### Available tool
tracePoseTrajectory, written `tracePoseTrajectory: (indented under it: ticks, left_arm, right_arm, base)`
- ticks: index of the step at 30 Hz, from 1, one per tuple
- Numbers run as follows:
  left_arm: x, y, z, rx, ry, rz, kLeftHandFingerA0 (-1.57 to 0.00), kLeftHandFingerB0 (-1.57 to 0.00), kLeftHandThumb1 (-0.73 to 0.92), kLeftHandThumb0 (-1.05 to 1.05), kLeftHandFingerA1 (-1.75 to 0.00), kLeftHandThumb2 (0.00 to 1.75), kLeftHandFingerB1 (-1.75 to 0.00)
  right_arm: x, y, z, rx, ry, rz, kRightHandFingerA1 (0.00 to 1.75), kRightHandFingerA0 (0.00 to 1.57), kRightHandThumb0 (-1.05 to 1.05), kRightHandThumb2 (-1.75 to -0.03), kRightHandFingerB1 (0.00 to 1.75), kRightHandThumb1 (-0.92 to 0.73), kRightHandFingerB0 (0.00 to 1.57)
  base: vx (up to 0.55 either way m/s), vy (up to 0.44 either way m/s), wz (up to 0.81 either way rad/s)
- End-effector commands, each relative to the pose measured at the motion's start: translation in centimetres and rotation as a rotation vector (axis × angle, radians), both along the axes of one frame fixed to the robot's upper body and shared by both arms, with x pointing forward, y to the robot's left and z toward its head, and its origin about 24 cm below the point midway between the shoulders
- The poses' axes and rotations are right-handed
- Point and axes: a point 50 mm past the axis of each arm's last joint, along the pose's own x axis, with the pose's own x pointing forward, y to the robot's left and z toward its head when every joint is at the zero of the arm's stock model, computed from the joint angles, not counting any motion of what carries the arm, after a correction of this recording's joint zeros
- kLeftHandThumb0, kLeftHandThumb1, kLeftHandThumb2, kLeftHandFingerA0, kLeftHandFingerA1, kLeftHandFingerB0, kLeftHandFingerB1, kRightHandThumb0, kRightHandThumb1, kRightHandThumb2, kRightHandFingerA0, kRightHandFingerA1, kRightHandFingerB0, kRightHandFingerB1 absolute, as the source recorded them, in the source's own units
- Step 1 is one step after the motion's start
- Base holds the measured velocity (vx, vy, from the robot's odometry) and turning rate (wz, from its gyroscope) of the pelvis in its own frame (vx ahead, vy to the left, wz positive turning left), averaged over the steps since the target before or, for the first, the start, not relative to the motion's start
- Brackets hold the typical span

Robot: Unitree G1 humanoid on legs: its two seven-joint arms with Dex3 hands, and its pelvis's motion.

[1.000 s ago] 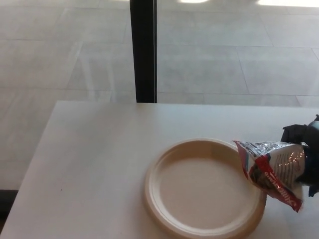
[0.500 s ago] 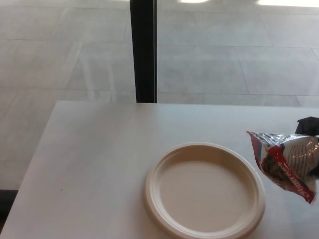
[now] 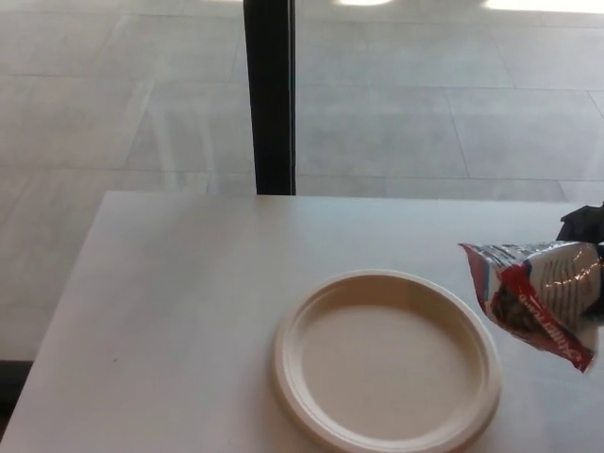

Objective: The robot uses its right hand to pick up a bag of sunflower seeds kept in the middle of the desk and tilts it over a plate kept next to it to pour out a few seeds and then puts the bag of seeds back on the desk

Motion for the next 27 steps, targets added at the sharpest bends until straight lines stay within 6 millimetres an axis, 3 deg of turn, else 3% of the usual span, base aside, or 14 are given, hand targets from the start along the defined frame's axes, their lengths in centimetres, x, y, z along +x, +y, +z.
tracePoseTrajectory:
  ticks: [1,3,4,5,6,8,9,12,13,14,22,25,26,27]
  left_arm:
    - [-0.3,0.9,0.6,0.017,-0.003,0.011,-0.46,-0.40,0.81,-0.84,-0.54,0.64,-0.37]
    - [-0.3,0.9,0.6,0.014,-0.002,0.028,-0.47,-0.41,0.80,-0.84,-0.56,0.64,-0.37]
    - [-0.3,0.9,0.6,0.016,0.006,0.012,-0.43,-0.33,0.64,-0.84,-0.62,1.05,-0.50]
    - [-0.3,0.9,0.7,0.014,0.001,0.014,-0.45,-0.40,0.80,-0.86,-0.55,0.65,-0.37]
    - [-0.3,0.9,0.7,0.023,0.007,0.001,-0.42,-0.32,0.63,-0.81,-0.62,1.05,-0.50]
    - [-0.3,0.9,0.7,0.027,0.012,0.007,-0.43,-0.35,0.65,-0.83,-0.61,1.05,-0.51]
    - [-0.2,1.1,0.7,0.019,0.006,0.017,-0.46,-0.39,0.81,-0.83,-0.53,0.65,-0.37]
    - [-0.2,1.1,0.8,0.023,0.003,0.012,-0.46,-0.41,0.80,-0.85,-0.54,0.65,-0.37]
    - [-0.2,1.2,0.8,0.030,0.007,-0.002,-0.42,-0.35,0.63,-0.82,-0.62,1.05,-0.51]
    - [-0.1,1.2,0.9,0.034,0.015,-0.011,-0.46,-0.40,0.81,-0.85,-0.55,0.65,-0.37]
    - [-0.2,1.3,0.9,0.036,0.015,-0.002,-0.48,-0.42,0.81,-0.88,-0.55,0.65,-0.37]
    - [0.0,1.3,0.9,0.036,0.012,0.006,-0.45,-0.35,0.65,-0.90,-0.58,0.85,-0.44]
    - [0.0,1.3,0.9,0.031,0.009,0.009,-0.47,-0.40,0.81,-0.85,-0.55,0.65,-0.36]
    - [0.0,1.3,0.9,0.028,0.006,0.011,-0.46,-0.41,0.81,-0.89,-0.55,0.65,-0.38]
  right_arm:
    - [0.5,0.4,0.7,-0.072,-0.002,-0.013,1.48,0.82,-0.34,-0.66,0.55,-0.67,0.67]
    - [0.6,0.8,1.2,-0.105,0.013,-0.021,1.08,0.77,-0.41,-0.60,0.51,-0.71,0.65]
    - [0.7,0.8,1.3,-0.113,0.009,-0.017,1.06,0.80,-0.39,-0.60,0.53,-0.71,0.65]
    - [0.8,0.9,1.4,-0.111,0.013,-0.019,1.27,0.79,-0.35,-0.62,0.55,-0.70,0.64]
    - [0.9,0.9,1.6,-0.113,0.020,-0.027,1.59,0.81,-0.33,-0.66,0.61,-0.68,0.67]
    - [1.1,0.9,1.7,-0.114,0.024,-0.035,1.57,0.81,-0.31,-0.67,0.60,-0.68,0.67]
    - [1.2,0.7,1.7,-0.114,0.028,-0.047,1.45,0.79,-0.29,-0.71,0.56,-0.67,0.63]
    - [1.5,0.5,1.7,-0.121,0.030,-0.068,1.42,0.81,-0.29,-0.74,0.55,-0.67,0.63]
    - [1.6,0.4,1.7,-0.125,0.030,-0.075,1.54,0.79,-0.30,-0.73,0.64,-0.67,0.69]
    - [1.6,0.4,1.8,-0.131,0.031,-0.083,1.58,0.82,-0.33,-0.72,0.63,-0.69,0.66]
    - [1.5,1.1,2.4,-0.136,-0.002,-0.048,1.45,0.81,-0.35,-0.69,0.58,-0.70,0.65]
    - [1.3,1.6,2.7,-0.127,-0.044,-0.005,1.65,0.84,-0.32,-0.70,0.94,-0.68,0.80]
    - [1.2,1.7,2.7,-0.124,-0.041,-0.006,1.29,1.10,-0.37,-0.98,0.83,-0.52,0.81]
    - [1.2,2.0,2.8,-0.121,-0.042,0.000,1.65,0.87,-0.29,-0.71,0.82,-0.66,0.85]
  base:
    - [0.00,0.000,0.00]
    - [0.00,0.000,0.00]
    - [0.00,0.000,0.00]
    - [0.00,0.000,0.00]
    - [0.00,0.000,0.00]
    - [0.00,0.000,0.00]
    - [0.00,0.000,0.00]
    - [0.00,0.000,0.00]
    - [0.00,0.000,0.00]
    - [0.00,0.000,0.00]
    - [0.00,0.000,0.00]
    - [0.00,0.000,0.00]
    - [0.00,0.000,0.00]
    - [0.00,0.000,0.00]
